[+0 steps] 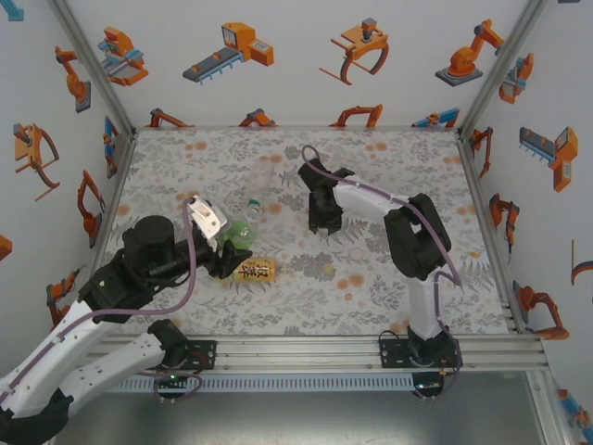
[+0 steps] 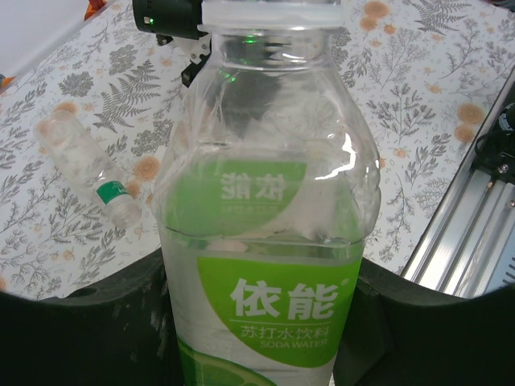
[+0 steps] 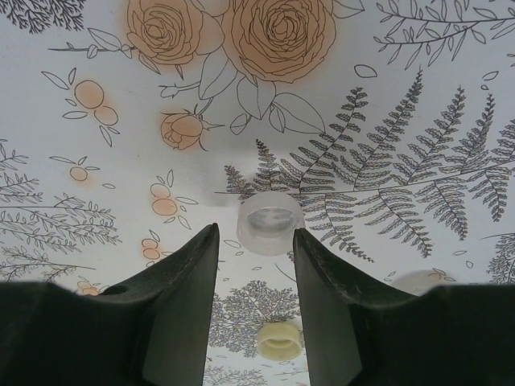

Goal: Screw on the bottle caps

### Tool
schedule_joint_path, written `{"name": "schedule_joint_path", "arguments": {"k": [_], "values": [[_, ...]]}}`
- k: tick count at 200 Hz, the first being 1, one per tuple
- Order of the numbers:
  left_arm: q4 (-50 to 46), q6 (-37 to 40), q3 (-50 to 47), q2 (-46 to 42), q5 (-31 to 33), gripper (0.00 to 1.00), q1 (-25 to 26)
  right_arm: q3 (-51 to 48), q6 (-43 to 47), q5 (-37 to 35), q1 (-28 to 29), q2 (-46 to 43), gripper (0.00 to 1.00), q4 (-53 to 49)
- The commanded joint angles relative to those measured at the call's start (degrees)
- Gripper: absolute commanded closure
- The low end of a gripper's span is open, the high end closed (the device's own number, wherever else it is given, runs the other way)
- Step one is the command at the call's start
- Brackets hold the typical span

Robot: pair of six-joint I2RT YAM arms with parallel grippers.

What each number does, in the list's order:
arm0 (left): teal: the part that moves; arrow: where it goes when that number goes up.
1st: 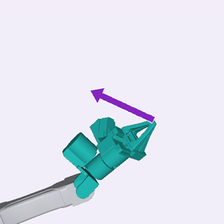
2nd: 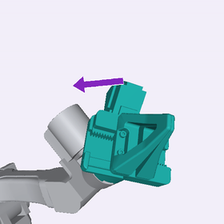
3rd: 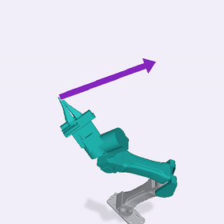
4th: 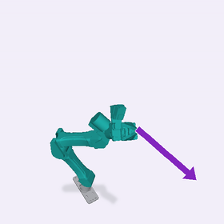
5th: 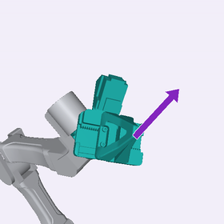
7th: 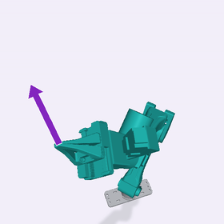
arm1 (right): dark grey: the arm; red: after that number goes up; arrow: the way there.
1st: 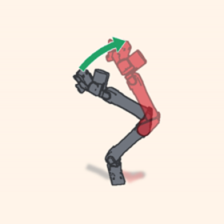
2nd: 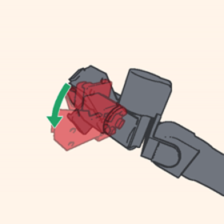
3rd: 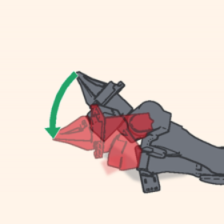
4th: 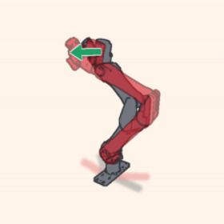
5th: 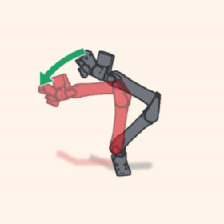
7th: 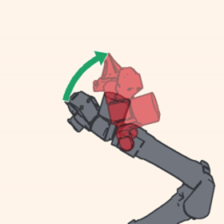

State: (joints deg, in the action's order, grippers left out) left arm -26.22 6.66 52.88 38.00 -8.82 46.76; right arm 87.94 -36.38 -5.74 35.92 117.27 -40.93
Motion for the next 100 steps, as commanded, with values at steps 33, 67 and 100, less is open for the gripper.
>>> {"name": "schedule_joint_path", "arguments": {"k": [33,67,100], "values": [[0.95,-0.78,-0.30,0.12,-0.23,1.00,-0.32,2.11,0.12,-2.25,-0.01,-0.94,0.57,-1.95],[0.82,-0.80,-0.34,-0.12,-0.06,1.00,-0.33,1.49,0.03,-2.02,-0.06,-0.80,0.57,-1.64],[0.82,-0.82,-0.18,-0.09,-0.12,1.00,-0.35,1.13,-0.09,-1.80,-0.06,-0.49,0.57,-1.41]]}}
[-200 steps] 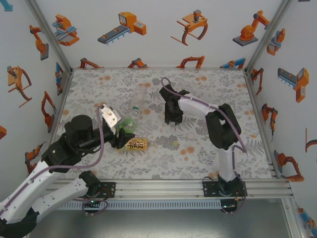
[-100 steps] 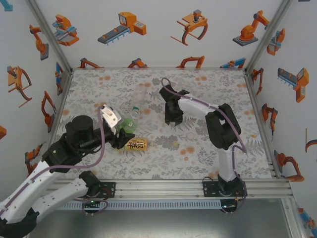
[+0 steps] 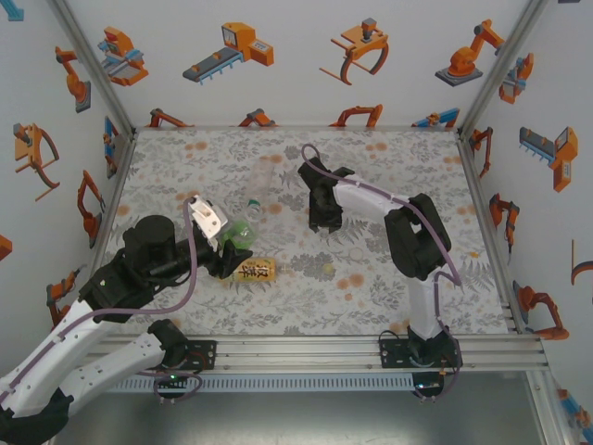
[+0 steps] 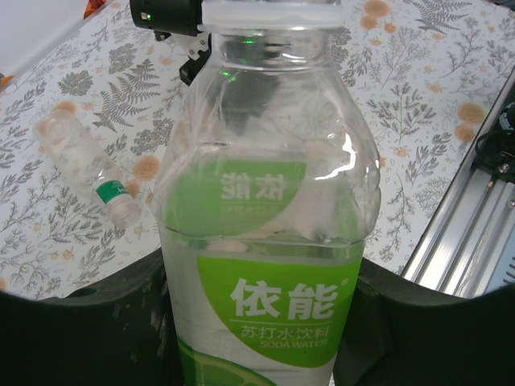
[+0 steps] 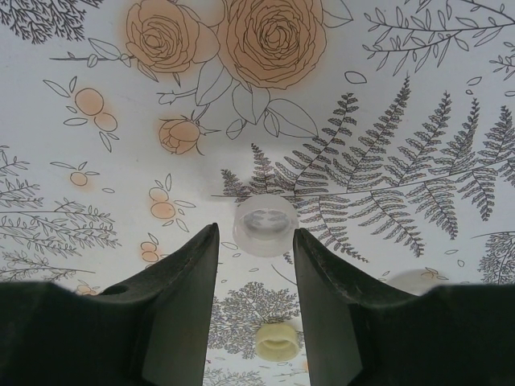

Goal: Screw on the bottle caps

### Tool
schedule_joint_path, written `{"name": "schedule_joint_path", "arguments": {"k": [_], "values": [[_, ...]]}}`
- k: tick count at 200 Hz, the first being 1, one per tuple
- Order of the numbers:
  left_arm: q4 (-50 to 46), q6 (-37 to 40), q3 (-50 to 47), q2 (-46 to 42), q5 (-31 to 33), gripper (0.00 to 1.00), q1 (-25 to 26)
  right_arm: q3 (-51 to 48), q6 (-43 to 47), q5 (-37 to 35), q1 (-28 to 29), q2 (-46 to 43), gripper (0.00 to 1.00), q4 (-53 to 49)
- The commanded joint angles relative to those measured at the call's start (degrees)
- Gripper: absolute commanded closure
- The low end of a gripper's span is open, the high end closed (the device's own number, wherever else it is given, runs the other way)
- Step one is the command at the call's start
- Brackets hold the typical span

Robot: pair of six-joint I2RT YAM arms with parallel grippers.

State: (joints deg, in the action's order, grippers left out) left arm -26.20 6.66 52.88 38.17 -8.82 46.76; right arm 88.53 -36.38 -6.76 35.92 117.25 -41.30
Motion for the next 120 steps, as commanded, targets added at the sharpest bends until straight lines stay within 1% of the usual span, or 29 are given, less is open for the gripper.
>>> {"name": "schedule_joint_path", "arguments": {"k": [1,81,120], "values": [[0.80,-0.79,-0.16,-0.28,-0.13,1.00,-0.36,0.56,-0.09,-0.74,-0.06,-0.50,0.57,-1.01],[0.80,-0.85,-0.19,0.00,-0.01,1.00,-0.35,-1.41,-0.55,-0.43,-0.28,0.18,0.57,0.12],[0.77,-0.80,-0.06,0.22,-0.25,1.00,-0.35,-3.79,-1.36,1.27,-0.77,0.06,0.58,2.61]]}}
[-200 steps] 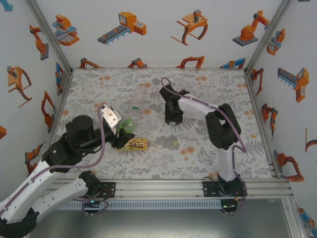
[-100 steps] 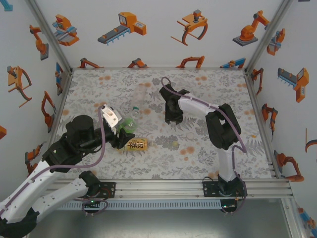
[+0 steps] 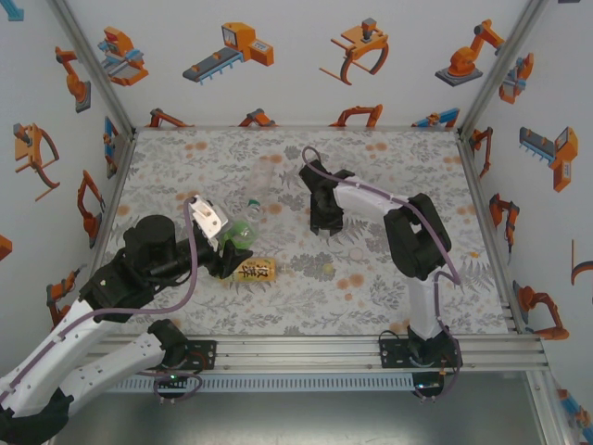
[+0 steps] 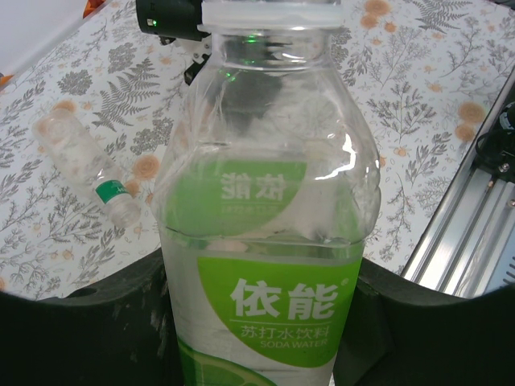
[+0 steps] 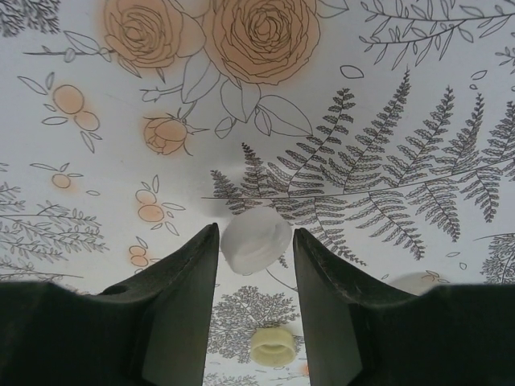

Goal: Screw on the bottle caps

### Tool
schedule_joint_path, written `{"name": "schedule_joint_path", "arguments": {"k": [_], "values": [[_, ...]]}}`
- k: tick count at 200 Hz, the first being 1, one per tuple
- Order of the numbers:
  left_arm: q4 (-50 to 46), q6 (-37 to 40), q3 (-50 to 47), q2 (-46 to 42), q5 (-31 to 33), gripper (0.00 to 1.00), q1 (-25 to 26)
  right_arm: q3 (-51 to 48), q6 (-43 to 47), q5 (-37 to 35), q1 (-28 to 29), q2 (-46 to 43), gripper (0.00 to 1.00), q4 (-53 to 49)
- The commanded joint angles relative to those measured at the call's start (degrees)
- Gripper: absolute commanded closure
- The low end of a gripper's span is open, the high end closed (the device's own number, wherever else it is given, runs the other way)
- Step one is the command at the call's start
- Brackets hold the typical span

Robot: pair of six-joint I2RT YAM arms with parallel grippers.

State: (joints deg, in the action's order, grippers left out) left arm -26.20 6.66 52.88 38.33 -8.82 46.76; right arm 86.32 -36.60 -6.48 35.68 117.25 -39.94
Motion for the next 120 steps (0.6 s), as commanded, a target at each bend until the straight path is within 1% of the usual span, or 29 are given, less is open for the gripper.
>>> {"name": "schedule_joint_path", "arguments": {"k": [1,31,47,120], "values": [[0.78,-0.78,-0.06,0.03,-0.24,1.00,-0.31,-1.63,-1.17,1.01,-0.53,0.07,0.58,1.30],[0.71,-0.91,0.03,0.23,-0.28,1.00,-0.36,-2.68,-1.52,1.74,-0.66,0.21,0.59,2.43],[0.71,-0.78,0.18,0.25,-0.27,1.00,-0.31,-2.65,-1.38,1.31,-0.77,-0.03,0.58,2.33],[0.97,-0.73,0.63,1.21,-0.82,1.00,-0.33,0.46,-0.80,0.39,-0.73,-3.96,0.58,0.48]]}}
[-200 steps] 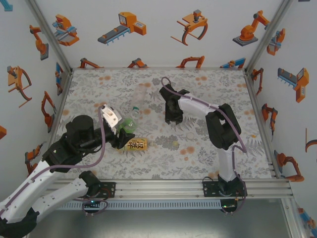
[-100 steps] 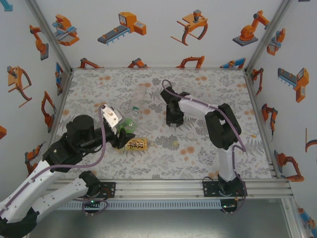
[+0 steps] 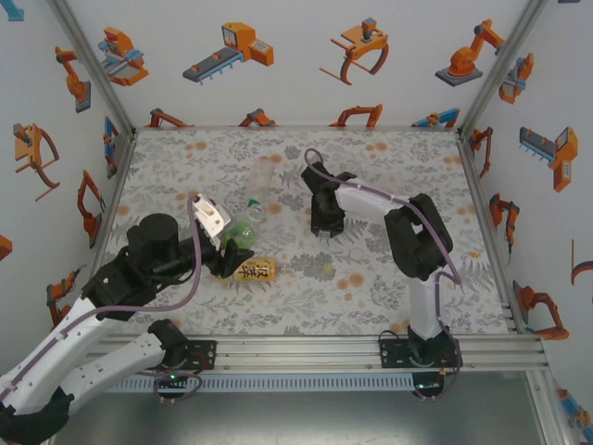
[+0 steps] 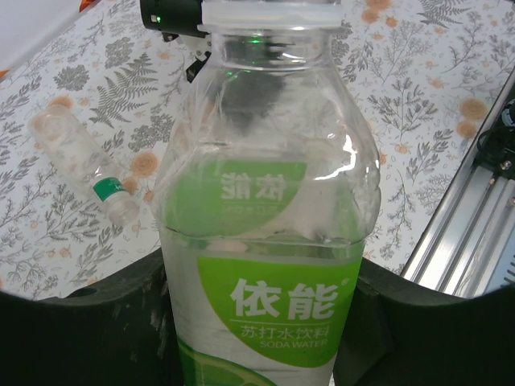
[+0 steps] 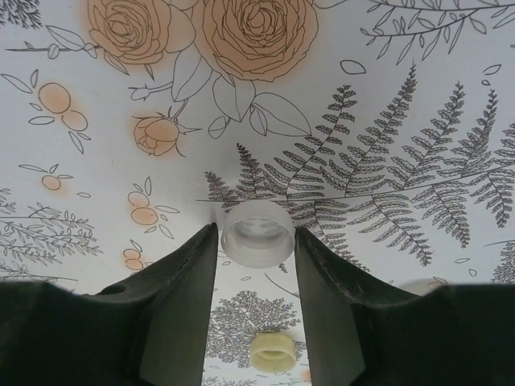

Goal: Screw on the bottle caps

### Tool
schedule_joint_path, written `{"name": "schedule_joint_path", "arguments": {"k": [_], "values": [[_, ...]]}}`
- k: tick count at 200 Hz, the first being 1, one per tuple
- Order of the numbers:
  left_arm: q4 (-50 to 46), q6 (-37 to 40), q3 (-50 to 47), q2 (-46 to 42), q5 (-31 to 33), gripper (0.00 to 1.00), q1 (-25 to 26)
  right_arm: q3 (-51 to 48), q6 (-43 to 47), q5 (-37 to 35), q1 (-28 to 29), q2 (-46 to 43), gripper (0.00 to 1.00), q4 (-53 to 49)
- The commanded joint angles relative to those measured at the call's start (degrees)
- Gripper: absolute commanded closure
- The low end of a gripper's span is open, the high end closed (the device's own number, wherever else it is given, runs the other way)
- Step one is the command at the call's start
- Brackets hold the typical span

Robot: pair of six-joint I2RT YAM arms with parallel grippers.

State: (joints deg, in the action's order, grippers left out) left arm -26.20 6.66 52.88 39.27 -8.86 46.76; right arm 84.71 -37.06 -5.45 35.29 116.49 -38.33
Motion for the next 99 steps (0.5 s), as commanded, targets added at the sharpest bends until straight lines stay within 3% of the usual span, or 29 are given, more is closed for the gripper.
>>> {"name": "schedule_joint_path", "arguments": {"k": [1,99], "values": [[0.97,-0.75,0.64,0.28,-0.79,1.00,-0.34,2.15,-0.32,-0.58,-0.37,-3.20,0.58,-1.14],[0.62,-0.74,1.14,0.48,-0.91,1.00,-0.31,1.54,-0.62,0.27,-0.38,-1.57,0.60,-0.45]]}}
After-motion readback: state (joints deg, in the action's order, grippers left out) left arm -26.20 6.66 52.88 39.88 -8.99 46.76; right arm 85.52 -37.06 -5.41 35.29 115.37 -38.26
